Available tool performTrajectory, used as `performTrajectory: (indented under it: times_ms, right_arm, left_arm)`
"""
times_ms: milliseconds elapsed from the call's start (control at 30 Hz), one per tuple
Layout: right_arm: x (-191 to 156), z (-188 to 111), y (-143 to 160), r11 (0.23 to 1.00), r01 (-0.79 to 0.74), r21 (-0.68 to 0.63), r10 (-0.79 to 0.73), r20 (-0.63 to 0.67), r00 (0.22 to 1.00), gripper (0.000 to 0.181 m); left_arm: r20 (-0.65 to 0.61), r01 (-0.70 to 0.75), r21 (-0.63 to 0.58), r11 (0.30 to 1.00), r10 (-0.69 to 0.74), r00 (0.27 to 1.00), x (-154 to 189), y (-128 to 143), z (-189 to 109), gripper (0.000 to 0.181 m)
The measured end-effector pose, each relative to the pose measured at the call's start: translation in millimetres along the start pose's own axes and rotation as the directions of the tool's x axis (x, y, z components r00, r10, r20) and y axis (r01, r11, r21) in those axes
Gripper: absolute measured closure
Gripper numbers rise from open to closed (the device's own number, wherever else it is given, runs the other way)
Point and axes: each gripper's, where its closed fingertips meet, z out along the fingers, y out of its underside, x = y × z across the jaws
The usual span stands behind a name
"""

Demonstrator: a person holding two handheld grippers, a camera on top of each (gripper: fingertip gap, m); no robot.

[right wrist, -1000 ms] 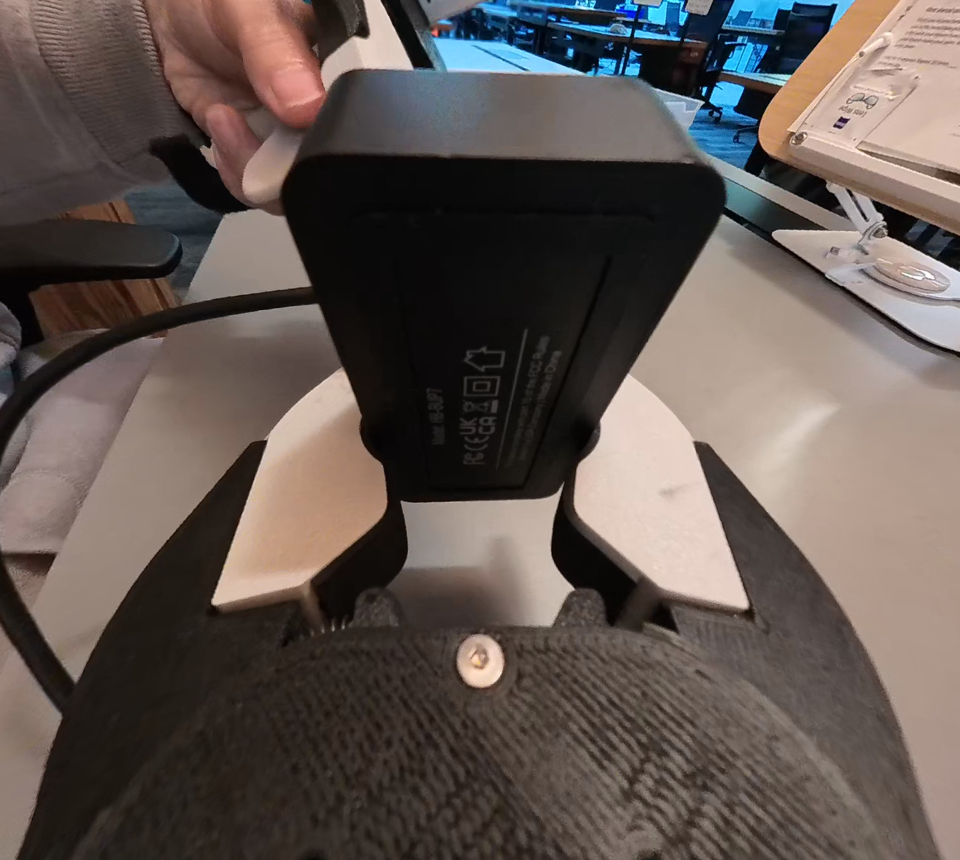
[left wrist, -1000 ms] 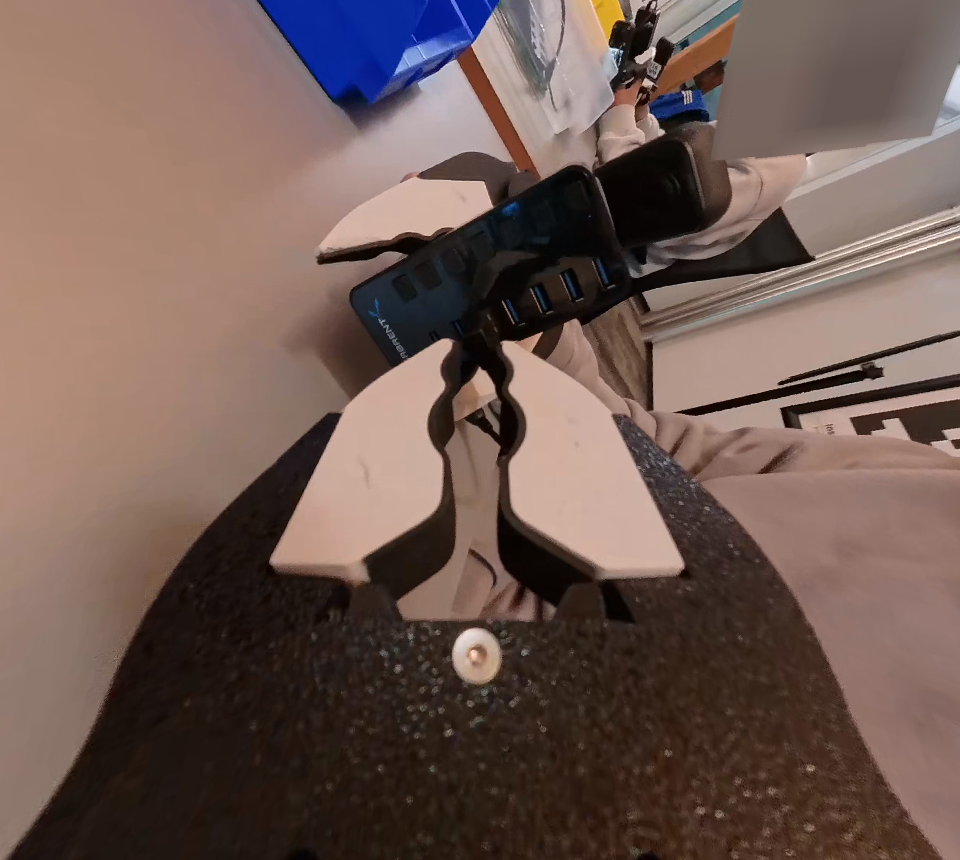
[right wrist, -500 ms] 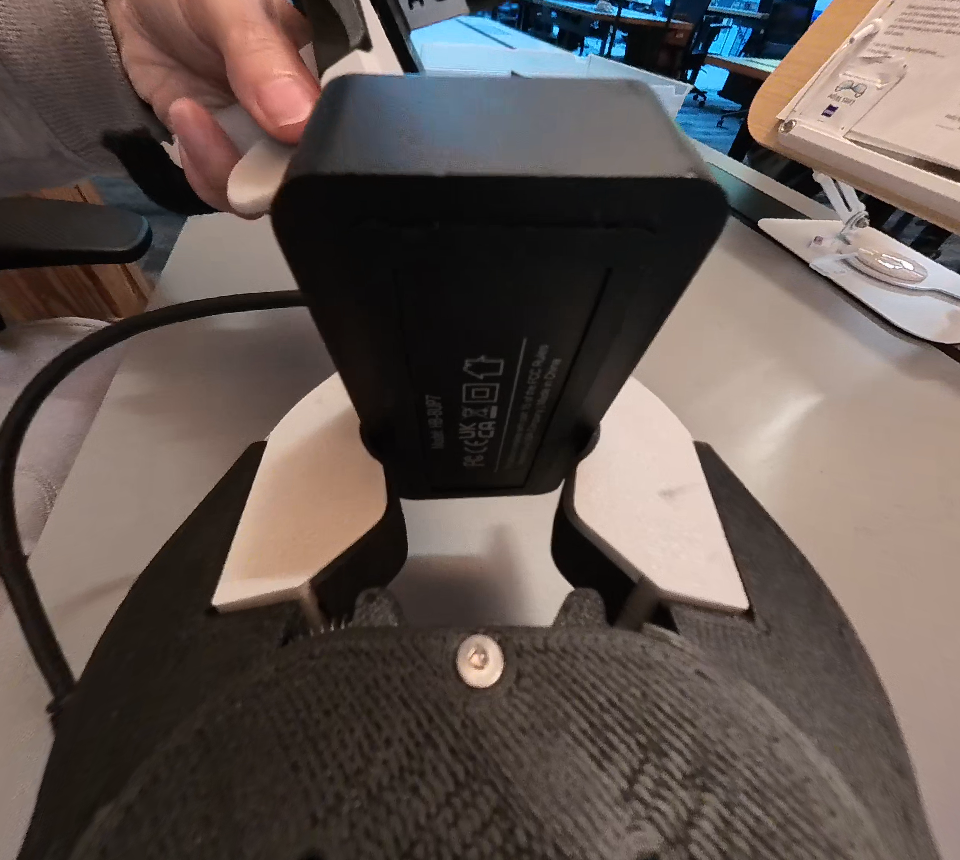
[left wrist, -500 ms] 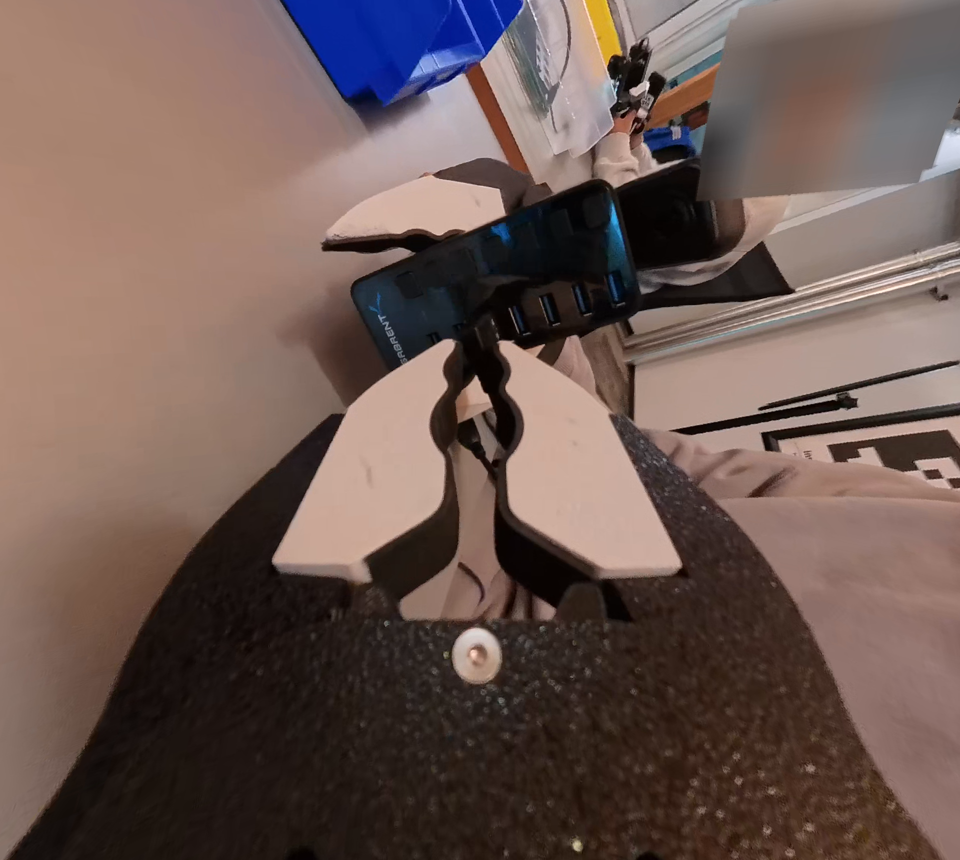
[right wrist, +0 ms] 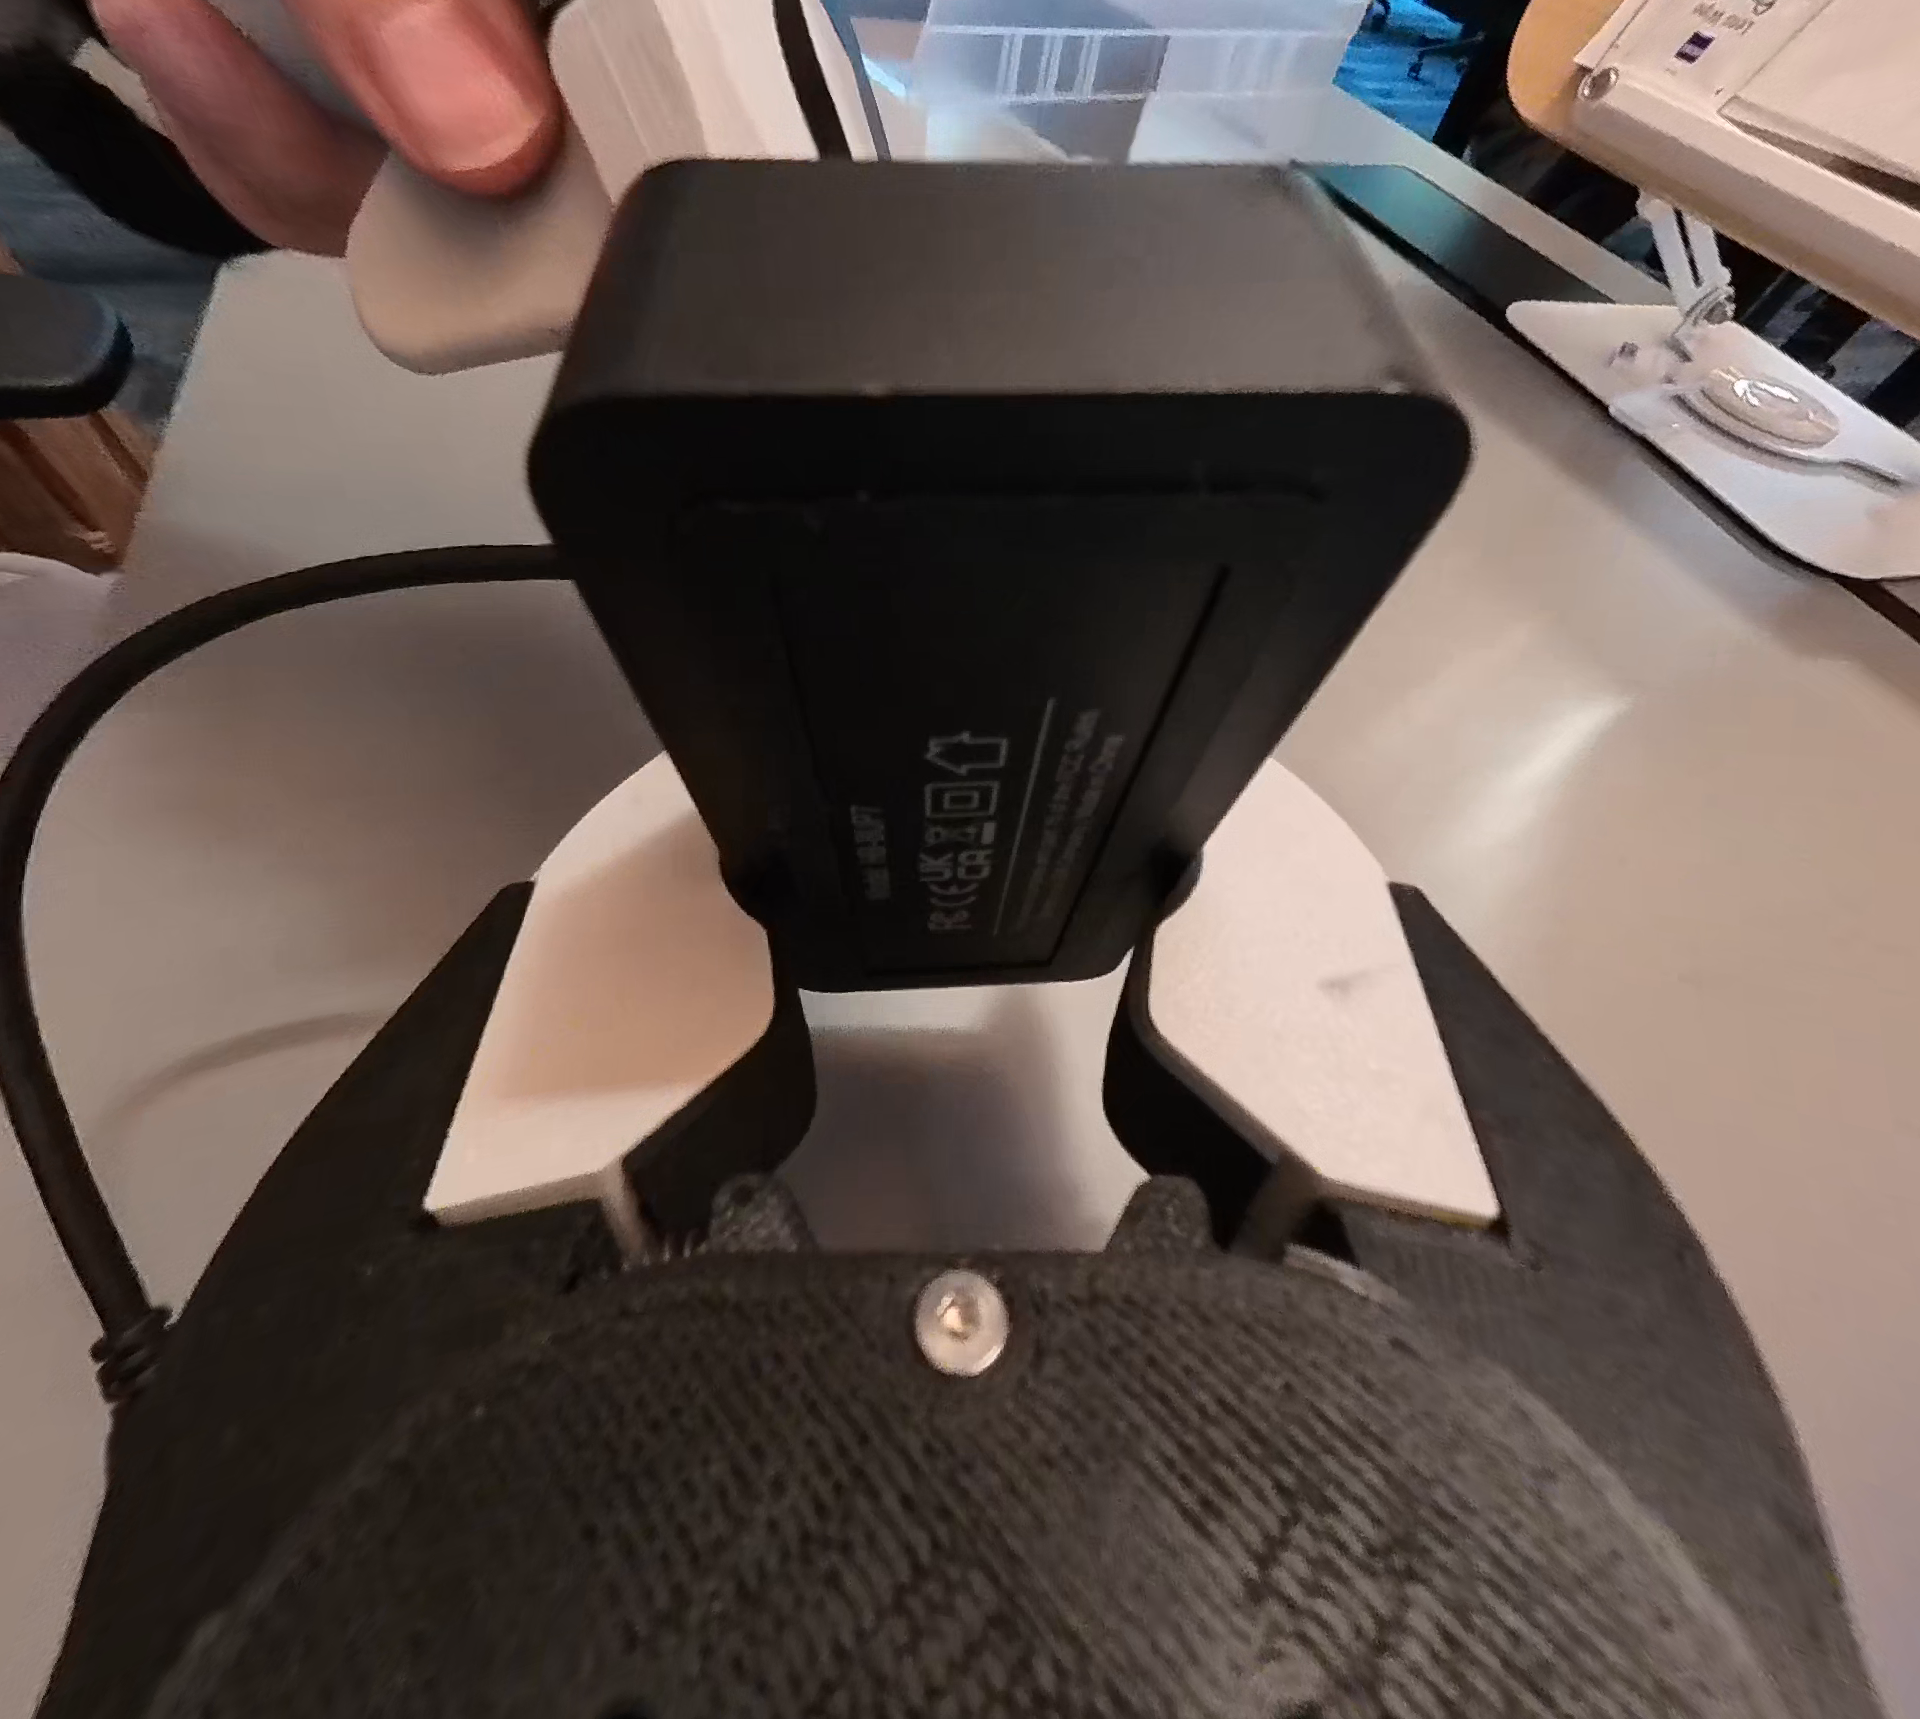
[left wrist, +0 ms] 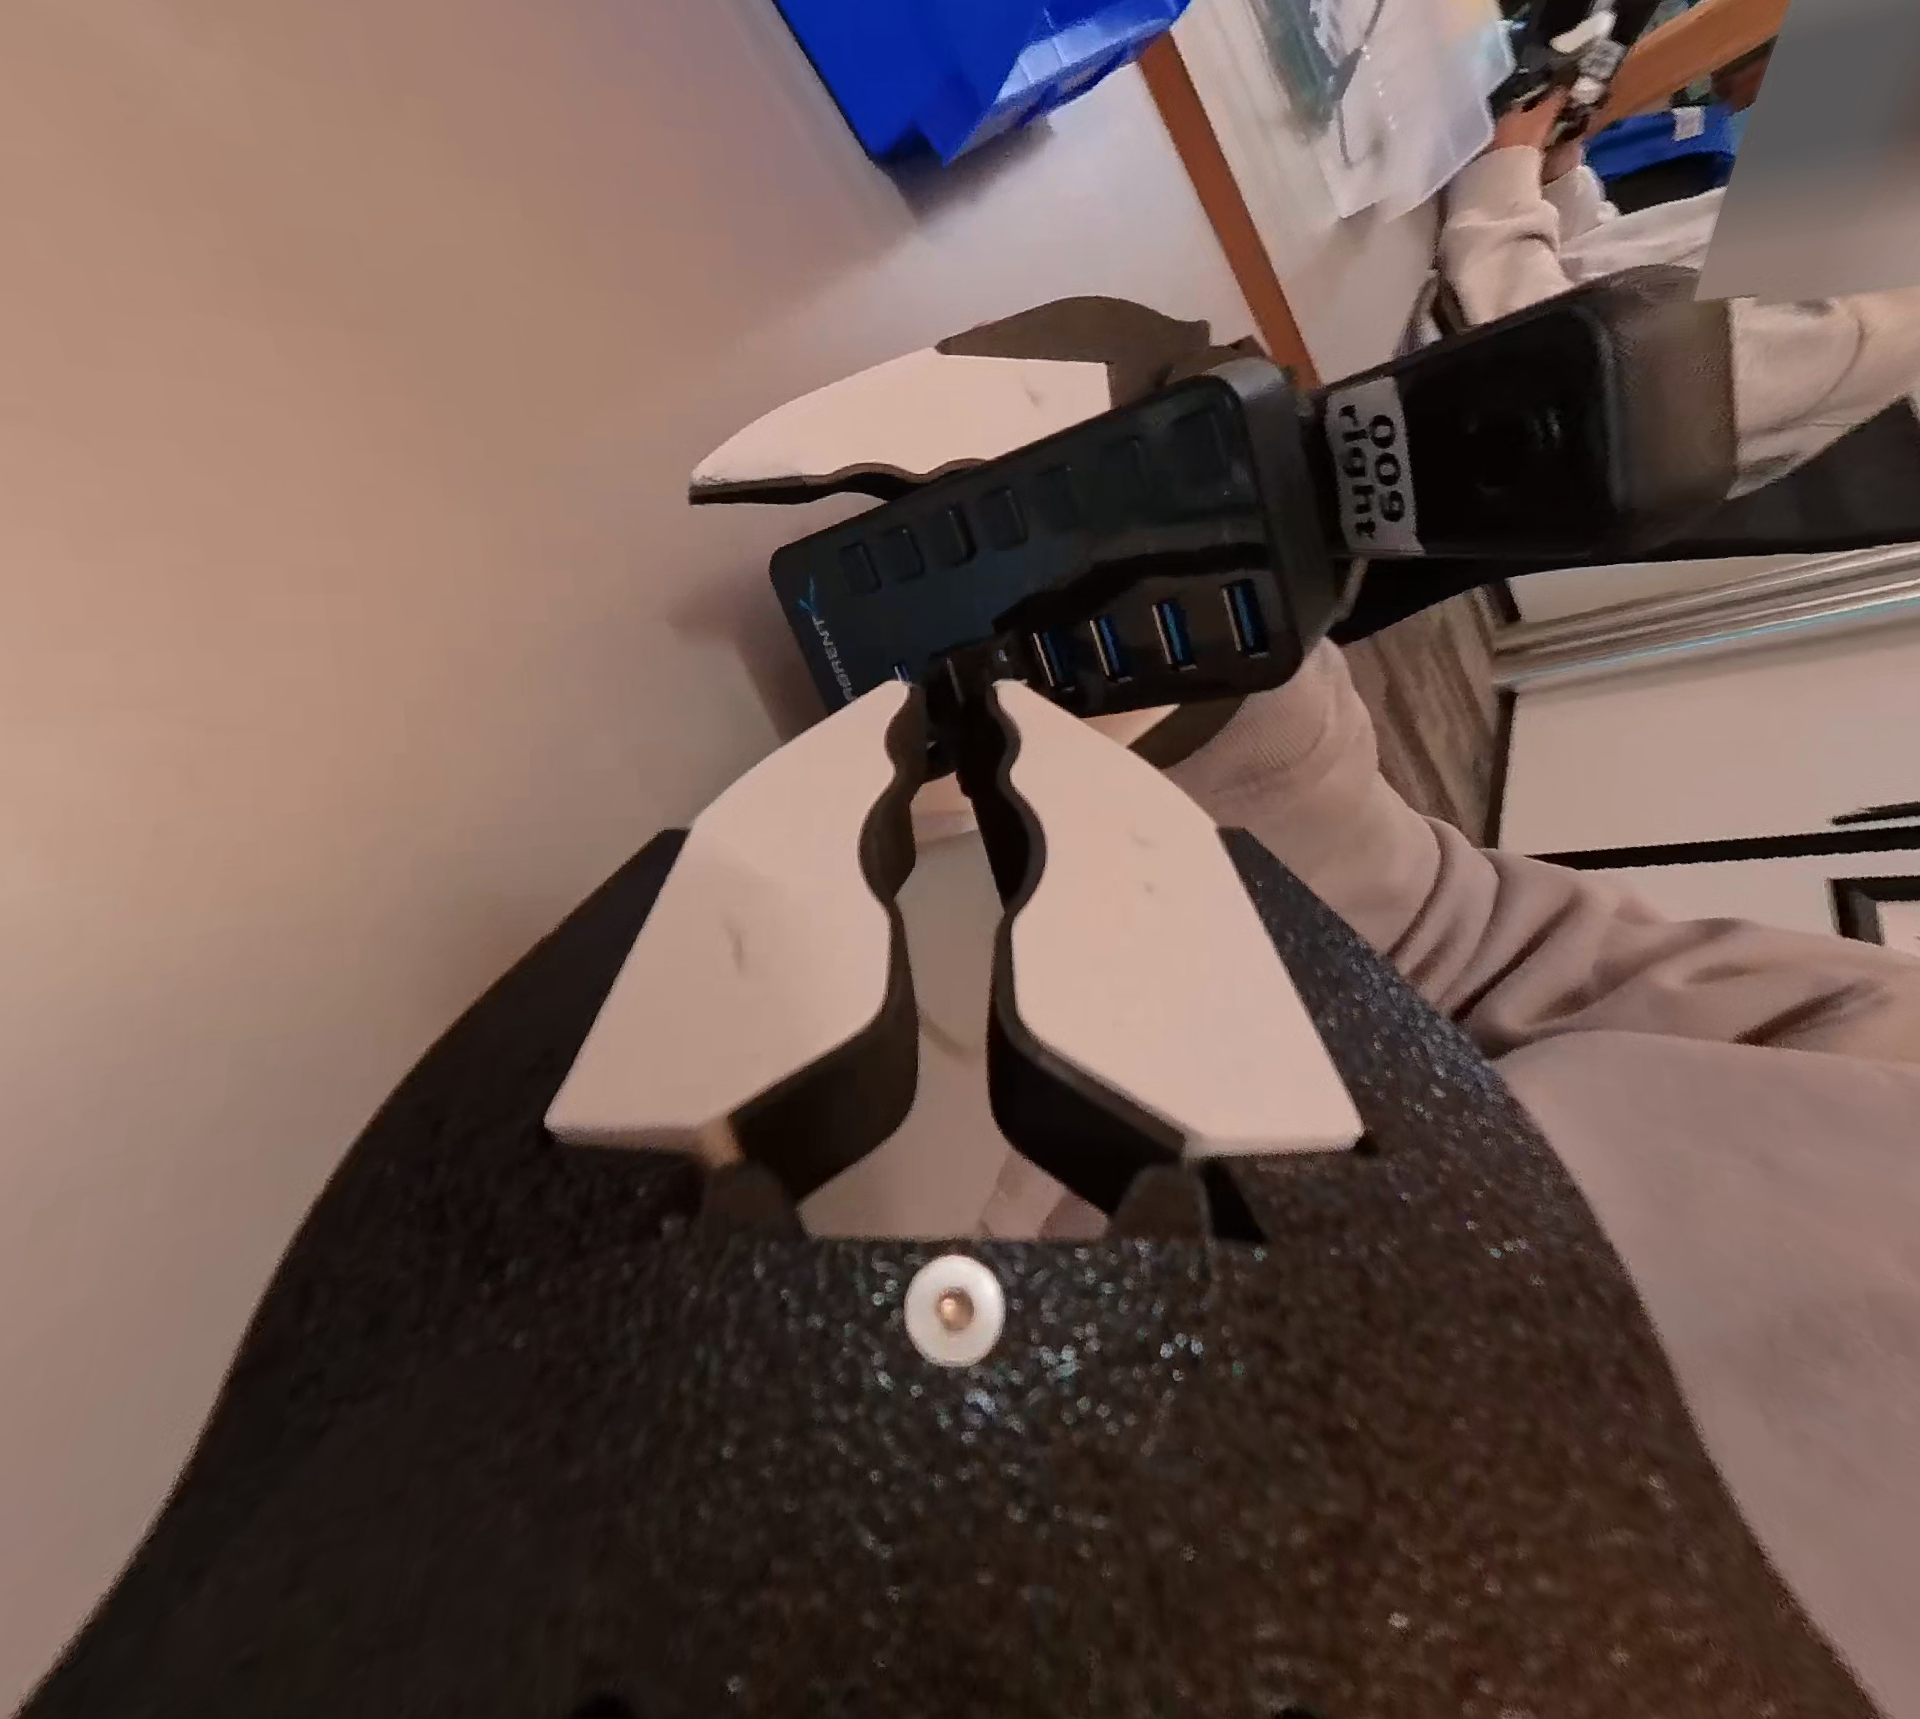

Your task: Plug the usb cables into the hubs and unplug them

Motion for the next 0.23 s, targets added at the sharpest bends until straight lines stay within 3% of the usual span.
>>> performTrajectory:
  times_ms: [33,100,233]
  right_arm:
    - [1.7,1.9,2.4,1.0,0.002,-0.021,-0.003,-0.017,1.0,0.111]
    - [3.3,3.7,4.3,0.999,0.017,-0.038,-0.018,-0.043,0.999,0.111]
    - [6.3,0.8,1.3,1.0,-0.004,-0.011,0.003,-0.052,0.999,0.111]
  left_arm:
    - [0.026,-0.001,0.003,1.0,0.001,1.0,-3.2,0.0,0.4,0.172]
    - [0.001,0.047,0.027,0.999,-0.047,0.999,-3.9,-0.2,0.4,0.172]
    - [-0.167,0.209,0.059,0.976,-0.197,0.966,-1.1,-3.4,1.6,0.174]
